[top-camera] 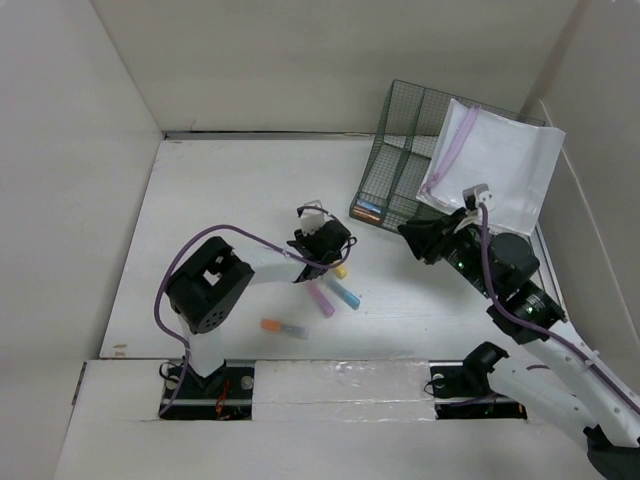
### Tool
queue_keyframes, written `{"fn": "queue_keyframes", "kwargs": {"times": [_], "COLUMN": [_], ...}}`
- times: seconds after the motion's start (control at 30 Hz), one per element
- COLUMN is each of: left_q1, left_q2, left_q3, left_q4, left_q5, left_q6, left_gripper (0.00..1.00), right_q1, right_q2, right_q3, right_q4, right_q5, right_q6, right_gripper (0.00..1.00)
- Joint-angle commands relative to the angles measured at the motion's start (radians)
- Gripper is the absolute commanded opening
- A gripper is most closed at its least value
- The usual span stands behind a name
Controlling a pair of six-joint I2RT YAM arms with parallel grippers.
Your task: Organize the desk
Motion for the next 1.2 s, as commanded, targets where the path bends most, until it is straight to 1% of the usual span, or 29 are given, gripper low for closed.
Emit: {"fn": "queue_keyframes", "kwargs": {"times": [0.0,0.1,0.2,0.23,0.27,0.33,0.4,0.6,0.7,0.73,0.77,0.8,0.83,0.87,0.9,0.93,1.03,1.1,1.17], "left_q1": [0.003,0.003,0.003,0.003,0.003,0.003,0.003,0.003,0.003,0.003,0.003,0.012,0.012,0.003,-0.018,-0.031,-0.078,-0.078,-0.101], "left_q2": [0.025,0.024,0.03,0.03,0.03,0.036,0.042,0.062,0.039,0.033,0.039,0.049,0.072,0.08,0.085,0.085,0.073,0.077,0.102], "left_q3": [0.033,0.028,0.034,0.037,0.041,0.05,0.07,0.185,0.196,0.203,0.218,0.246,0.29,0.304,0.312,0.306,0.281,0.281,0.297], "left_q4": [-0.002,0.025,0.036,0.039,0.05,0.067,0.077,0.091,0.105,0.107,0.066,0.023,-0.02,-0.072,-0.09,-0.094,-0.084,-0.075,-0.064], "left_q5": [-0.007,-0.019,-0.032,-0.041,-0.049,-0.067,-0.082,-0.118,-0.108,-0.08,-0.053,-0.029,0.011,0.026,0.051,0.083,0.118,0.125,0.14], "left_q6": [0.004,0.011,0.016,0.016,0.018,0.021,0.028,0.079,0.105,0.116,0.13,0.139,0.149,0.162,0.18,0.185,0.174,0.157,0.157], "left_gripper": [0.43,0.36,0.27,0.23,0.14,0.04,0.0,0.0,0.0,0.0,0.02,0.07,0.21,0.29,0.34,0.45,0.56,0.56,0.57], "right_q1": [-0.004,-0.004,-0.004,-0.004,-0.004,-0.004,-0.004,-0.013,-0.013,-0.013,-0.013,-0.013,-0.013,-0.013,-0.013,-0.013,-0.013,-0.013,-0.013], "right_q2": [0.011,-0.015,-0.026,-0.03,-0.031,-0.031,-0.035,-0.066,-0.08,-0.08,-0.081,-0.081,-0.083,-0.081,-0.081,-0.084,-0.093,-0.093,-0.096], "right_q3": [-0.027,-0.054,-0.051,-0.051,-0.052,-0.057,-0.063,-0.069,-0.069,-0.067,-0.064,-0.064,-0.066,-0.066,-0.066,-0.067,-0.075,-0.074,-0.072], "right_q4": [0.05,0.073,0.069,0.067,0.069,0.06,0.058,0.034,0.021,0.015,0.013,0.012,0.01,0.012,0.01,0.012,0.023,0.026,0.024], "right_q5": [-0.093,-0.064,-0.061,-0.061,-0.061,-0.054,-0.043,-0.011,-0.004,0.024,0.026,0.026,0.029,0.031,0.041,0.049,0.069,0.059,0.051], "right_q6": [0.021,0.021,0.017,0.015,0.015,0.014,0.014,0.006,0.003,0.0,-0.003,-0.003,-0.003,-0.005,-0.003,0.0,0.006,0.009,0.012], "right_gripper": [0.34,0.34,0.35,0.35,0.35,0.35,0.35,0.35,0.35,0.35,0.35,0.35,0.35,0.35,0.34,0.34,0.34,0.34,0.34]}}
